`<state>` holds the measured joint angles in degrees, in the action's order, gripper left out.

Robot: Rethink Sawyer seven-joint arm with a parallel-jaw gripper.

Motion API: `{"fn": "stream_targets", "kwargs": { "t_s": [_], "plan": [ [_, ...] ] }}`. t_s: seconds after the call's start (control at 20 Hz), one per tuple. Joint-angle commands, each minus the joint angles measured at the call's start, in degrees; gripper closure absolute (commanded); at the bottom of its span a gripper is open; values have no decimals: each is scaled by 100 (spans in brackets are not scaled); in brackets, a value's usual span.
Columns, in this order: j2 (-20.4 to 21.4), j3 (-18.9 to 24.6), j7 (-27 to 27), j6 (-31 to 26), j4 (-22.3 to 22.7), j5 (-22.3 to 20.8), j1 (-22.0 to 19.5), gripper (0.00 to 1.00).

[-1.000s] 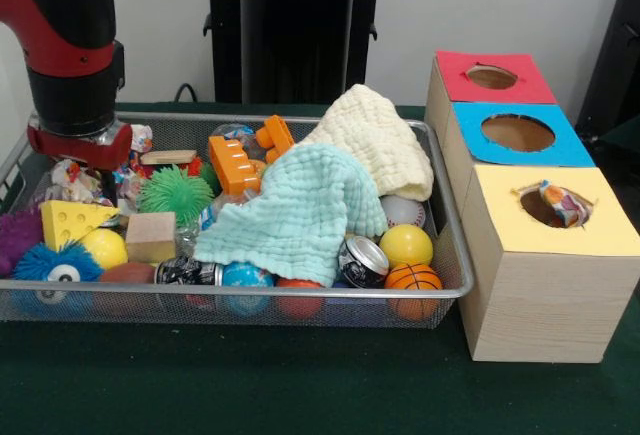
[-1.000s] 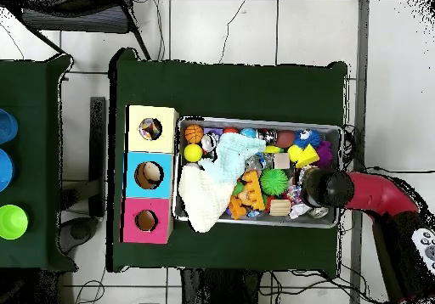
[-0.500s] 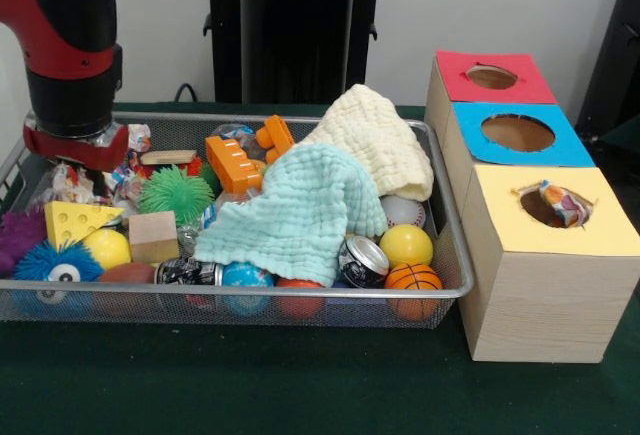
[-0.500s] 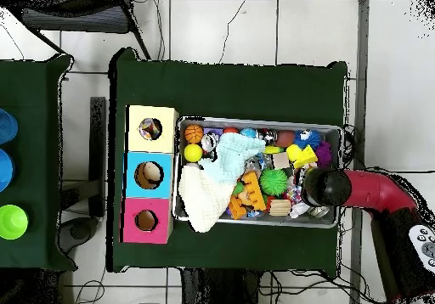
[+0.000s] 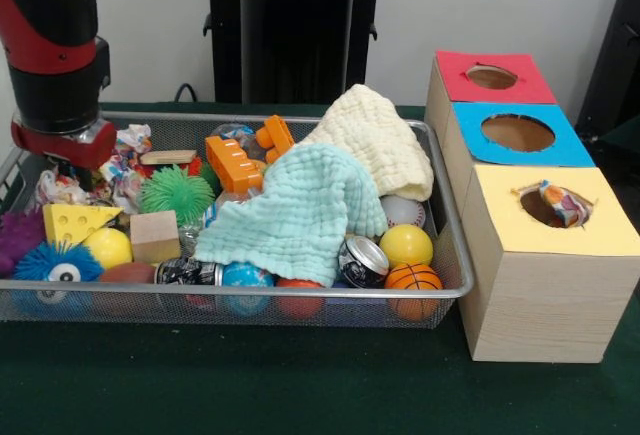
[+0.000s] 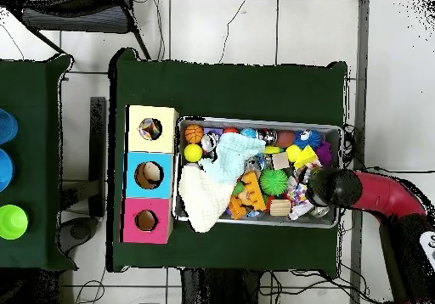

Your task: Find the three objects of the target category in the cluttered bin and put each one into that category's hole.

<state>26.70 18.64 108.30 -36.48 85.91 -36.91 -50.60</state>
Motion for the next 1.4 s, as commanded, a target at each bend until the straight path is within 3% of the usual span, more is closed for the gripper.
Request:
{"fn": "stream_targets", "kwargs": {
  "t_s": [0.05,0.75,1.4],
  "plan": [
    [227,606,-917,-785,195,495,-105,100],
    [975,738,-981,-1359,358,963,-29,100],
    [761,714,-856,-682,371,675,-26,100]
  ]
}}
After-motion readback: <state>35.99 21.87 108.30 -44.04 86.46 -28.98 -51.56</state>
